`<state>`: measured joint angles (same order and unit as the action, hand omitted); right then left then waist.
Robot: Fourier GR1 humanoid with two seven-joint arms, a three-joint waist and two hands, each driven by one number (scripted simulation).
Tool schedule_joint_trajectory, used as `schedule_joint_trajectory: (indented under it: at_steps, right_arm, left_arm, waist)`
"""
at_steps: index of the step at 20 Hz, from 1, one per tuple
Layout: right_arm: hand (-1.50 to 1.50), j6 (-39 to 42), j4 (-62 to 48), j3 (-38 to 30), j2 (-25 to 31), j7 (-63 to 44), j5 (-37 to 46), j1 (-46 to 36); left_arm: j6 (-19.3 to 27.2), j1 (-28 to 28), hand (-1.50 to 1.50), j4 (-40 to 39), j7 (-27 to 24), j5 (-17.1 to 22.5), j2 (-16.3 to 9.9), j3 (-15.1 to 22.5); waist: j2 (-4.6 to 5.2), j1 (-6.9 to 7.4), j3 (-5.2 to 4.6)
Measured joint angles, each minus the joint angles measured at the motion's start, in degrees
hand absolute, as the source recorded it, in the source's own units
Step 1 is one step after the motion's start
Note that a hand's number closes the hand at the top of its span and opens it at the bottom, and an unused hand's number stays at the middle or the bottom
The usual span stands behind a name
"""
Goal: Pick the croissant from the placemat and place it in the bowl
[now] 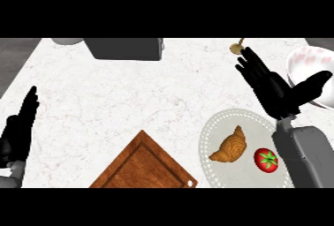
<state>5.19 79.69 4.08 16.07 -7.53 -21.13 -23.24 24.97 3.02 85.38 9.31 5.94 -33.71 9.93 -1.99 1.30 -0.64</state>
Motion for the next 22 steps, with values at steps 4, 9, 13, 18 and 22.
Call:
schedule_joint_trajectory:
  at_steps: [4,9,13,18,22]
  right_arm:
    - [1.50,-8.39,4.14,0.74,3.62,-1.59,9.87,-0.93]
    - [-1.50,-14.89,1.33,2.20,15.35,-9.27,26.00,2.75]
    - [-1.50,-24.28,0.99,2.62,18.58,-17.43,36.82,7.49]
    - [-1.50,-31.60,5.68,8.33,17.46,-27.84,49.85,13.04]
    - [-1.50,-34.29,10.69,12.10,15.36,-38.61,59.90,15.93]
  left_arm:
    - [-1.08,0.09,0.00,2.09,-0.96,1.93,0.02,-1.86]
    - [-1.50,1.02,0.00,3.39,-1.73,3.61,0.87,-2.81]
    - [-1.54,0.63,0.00,3.71,-1.81,4.96,1.87,-3.35]
    - [-2.38,0.16,0.00,4.48,-2.06,6.37,2.30,-3.83]
    - [-3.27,-0.13,0.00,5.09,-2.34,7.16,2.41,-3.98]
  waist:
    - [0.59,-1.52,0.22]
    - [0.71,-5.95,-1.14]
    - [-0.06,-8.45,-0.90]
    - [-0.35,-8.13,-0.56]
    - [-0.26,-7.40,-0.40]
